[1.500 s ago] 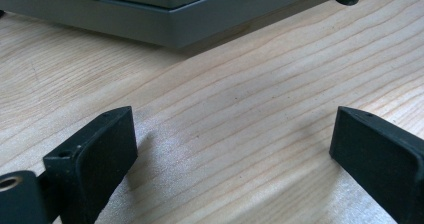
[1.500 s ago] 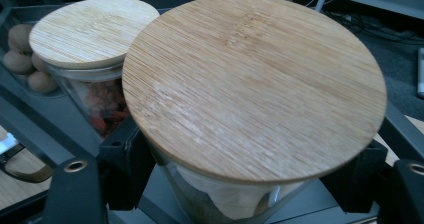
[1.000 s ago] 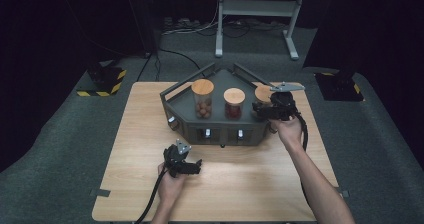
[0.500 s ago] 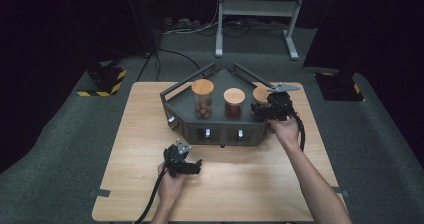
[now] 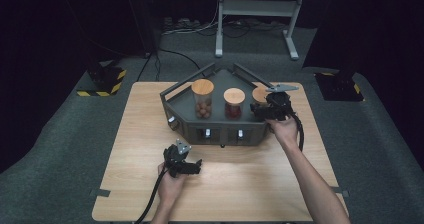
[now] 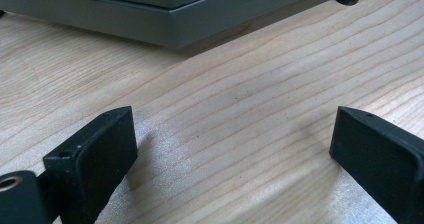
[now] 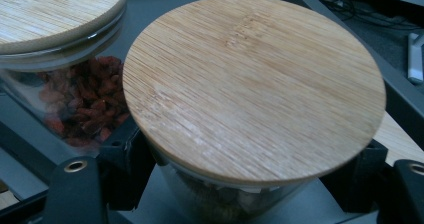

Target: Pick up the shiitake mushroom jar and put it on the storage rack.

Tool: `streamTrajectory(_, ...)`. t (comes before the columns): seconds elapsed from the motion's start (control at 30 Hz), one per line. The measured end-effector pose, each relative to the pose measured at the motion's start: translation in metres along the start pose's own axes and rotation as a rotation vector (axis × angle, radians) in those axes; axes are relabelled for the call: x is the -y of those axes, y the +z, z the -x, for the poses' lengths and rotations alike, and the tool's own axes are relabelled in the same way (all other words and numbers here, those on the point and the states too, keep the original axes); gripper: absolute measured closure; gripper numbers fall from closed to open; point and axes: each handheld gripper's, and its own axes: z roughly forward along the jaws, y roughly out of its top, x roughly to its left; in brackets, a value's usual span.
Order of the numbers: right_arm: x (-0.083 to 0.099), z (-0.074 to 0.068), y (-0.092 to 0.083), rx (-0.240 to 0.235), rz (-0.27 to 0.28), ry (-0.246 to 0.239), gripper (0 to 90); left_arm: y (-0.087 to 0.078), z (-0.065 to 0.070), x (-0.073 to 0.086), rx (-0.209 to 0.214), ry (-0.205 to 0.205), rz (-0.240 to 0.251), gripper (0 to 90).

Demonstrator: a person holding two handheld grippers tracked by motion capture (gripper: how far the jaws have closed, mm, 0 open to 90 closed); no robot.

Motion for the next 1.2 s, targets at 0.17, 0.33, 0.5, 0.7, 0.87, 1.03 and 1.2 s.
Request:
streamTrajectory(0.17, 0.0004, 0.0007, 0.0013, -0.004, -0.002, 0.005, 25.0, 0.0006, 0.0007, 0.0001, 0.0, -0.01, 0.009, 4.8)
streamTrajectory(0.33, 0.0003, 0.0012, 0.0014, -0.004, -0.003, 0.007, 25.0, 0.0004, 0.0005, 0.0, 0.0, -0.007, 0.006, 4.8)
streamTrajectory(0.5, 0.0004, 0.0028, 0.0021, -0.012, -0.002, 0.016, 25.0, 0.0, 0.0001, 0.0, 0.0, 0.0, 0.001, 4.8)
streamTrajectory(0.7, 0.0008, 0.0046, 0.0027, -0.021, -0.002, 0.029, 25.0, 0.0004, 0.0005, 0.0, 0.0, -0.007, 0.006, 4.8)
streamTrajectory(0.87, 0.0012, 0.0057, 0.0033, -0.028, -0.003, 0.029, 25.0, 0.0002, 0.0003, 0.0, 0.0, -0.004, 0.003, 4.8)
streamTrajectory(1.03, 0.0017, 0.0061, 0.0036, -0.031, -0.002, 0.026, 24.9, 0.0003, 0.0007, 0.0001, 0.001, -0.009, 0.004, 4.7)
streamTrajectory(1.2, 0.0016, 0.0064, 0.0036, -0.033, -0.003, 0.024, 24.9, 0.0003, 0.0007, 0.0001, 0.001, -0.009, 0.004, 4.7)
